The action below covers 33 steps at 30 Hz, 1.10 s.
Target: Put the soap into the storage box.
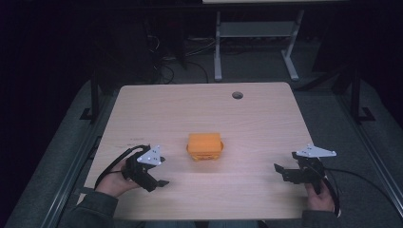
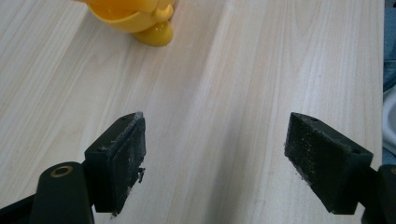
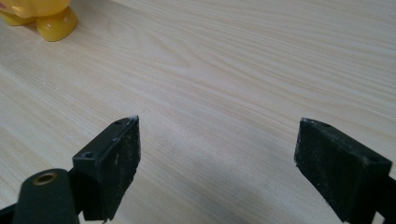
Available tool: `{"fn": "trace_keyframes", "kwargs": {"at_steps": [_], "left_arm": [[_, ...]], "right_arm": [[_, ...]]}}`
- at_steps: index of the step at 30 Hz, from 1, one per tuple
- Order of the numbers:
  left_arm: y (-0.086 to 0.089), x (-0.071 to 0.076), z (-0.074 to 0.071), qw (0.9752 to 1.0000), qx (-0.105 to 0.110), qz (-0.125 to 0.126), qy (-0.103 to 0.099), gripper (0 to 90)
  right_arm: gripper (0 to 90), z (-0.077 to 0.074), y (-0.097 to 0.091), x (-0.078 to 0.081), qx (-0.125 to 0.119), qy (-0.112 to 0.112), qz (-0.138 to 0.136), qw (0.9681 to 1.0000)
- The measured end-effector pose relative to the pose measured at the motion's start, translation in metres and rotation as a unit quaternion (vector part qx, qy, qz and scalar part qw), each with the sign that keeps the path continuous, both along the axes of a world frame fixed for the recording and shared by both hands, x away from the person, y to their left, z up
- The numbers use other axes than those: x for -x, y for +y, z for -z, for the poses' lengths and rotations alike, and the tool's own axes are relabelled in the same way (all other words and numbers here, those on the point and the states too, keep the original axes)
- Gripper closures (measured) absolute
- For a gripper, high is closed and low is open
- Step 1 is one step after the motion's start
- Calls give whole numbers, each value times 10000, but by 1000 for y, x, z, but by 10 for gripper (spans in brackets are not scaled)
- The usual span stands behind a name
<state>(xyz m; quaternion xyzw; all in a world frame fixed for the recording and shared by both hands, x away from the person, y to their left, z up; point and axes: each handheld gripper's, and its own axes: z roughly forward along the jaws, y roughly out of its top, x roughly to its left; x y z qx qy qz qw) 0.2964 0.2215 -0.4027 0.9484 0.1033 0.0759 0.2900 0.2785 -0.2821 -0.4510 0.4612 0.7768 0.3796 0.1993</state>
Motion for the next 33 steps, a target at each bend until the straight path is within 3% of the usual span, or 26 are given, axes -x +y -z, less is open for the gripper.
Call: {"fn": "trace_keyframes", "kwargs": {"at_steps": [25, 33], "left_arm": [[12, 10, 16, 9998, -75, -159, -12, 199], [13, 14, 21, 9998, 7, -212, 39, 197]], "right_arm": [[140, 0, 2, 0, 36, 47, -55, 10000], [140, 0, 3, 0, 43, 50, -88, 9999]]}}
